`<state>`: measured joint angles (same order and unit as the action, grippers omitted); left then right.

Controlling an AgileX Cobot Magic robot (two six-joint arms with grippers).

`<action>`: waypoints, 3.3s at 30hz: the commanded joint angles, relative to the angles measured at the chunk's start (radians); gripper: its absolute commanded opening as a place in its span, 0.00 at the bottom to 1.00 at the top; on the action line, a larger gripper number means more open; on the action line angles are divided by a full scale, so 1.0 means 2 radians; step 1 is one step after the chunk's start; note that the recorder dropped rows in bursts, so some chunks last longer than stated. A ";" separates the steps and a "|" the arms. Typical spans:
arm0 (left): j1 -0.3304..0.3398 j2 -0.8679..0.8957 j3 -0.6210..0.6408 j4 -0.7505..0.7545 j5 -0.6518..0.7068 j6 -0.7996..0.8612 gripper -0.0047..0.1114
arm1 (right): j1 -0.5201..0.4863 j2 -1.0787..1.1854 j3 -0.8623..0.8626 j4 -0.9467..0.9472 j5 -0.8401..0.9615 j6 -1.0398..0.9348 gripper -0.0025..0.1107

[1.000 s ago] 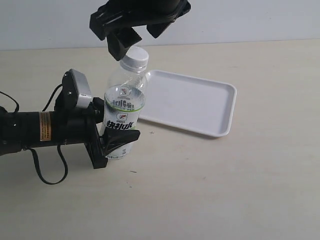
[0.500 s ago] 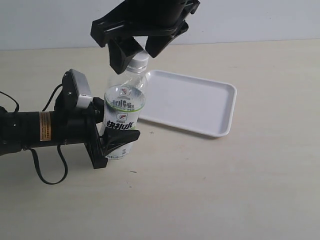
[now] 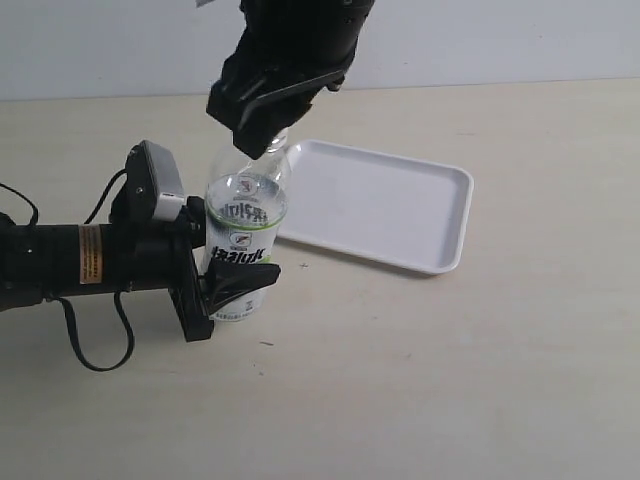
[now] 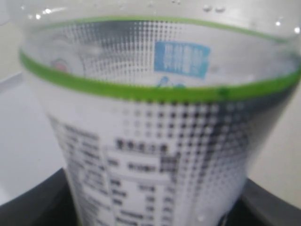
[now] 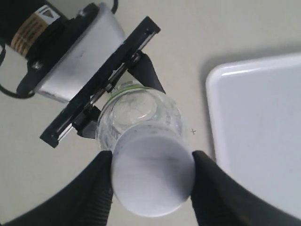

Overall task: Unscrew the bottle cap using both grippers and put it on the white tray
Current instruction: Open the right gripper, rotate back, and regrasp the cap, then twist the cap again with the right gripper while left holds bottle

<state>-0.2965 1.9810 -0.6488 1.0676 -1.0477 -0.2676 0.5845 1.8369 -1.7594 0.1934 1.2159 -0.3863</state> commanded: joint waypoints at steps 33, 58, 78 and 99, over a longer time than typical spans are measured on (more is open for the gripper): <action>-0.002 -0.007 -0.003 0.020 -0.039 -0.012 0.04 | -0.002 0.000 -0.001 -0.006 -0.006 -0.861 0.02; -0.002 -0.007 -0.003 0.023 -0.041 -0.014 0.04 | -0.002 -0.014 -0.001 -0.005 0.003 -0.842 0.02; -0.002 -0.007 -0.003 0.022 -0.042 -0.012 0.04 | -0.002 -0.012 -0.001 0.000 0.003 -0.826 0.68; -0.002 -0.007 -0.003 0.017 -0.042 -0.012 0.04 | -0.002 -0.012 -0.001 0.017 0.003 -0.160 0.72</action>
<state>-0.2965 1.9786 -0.6503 1.1267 -1.0839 -0.2877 0.5845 1.8154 -1.7594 0.2215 1.2271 -0.8921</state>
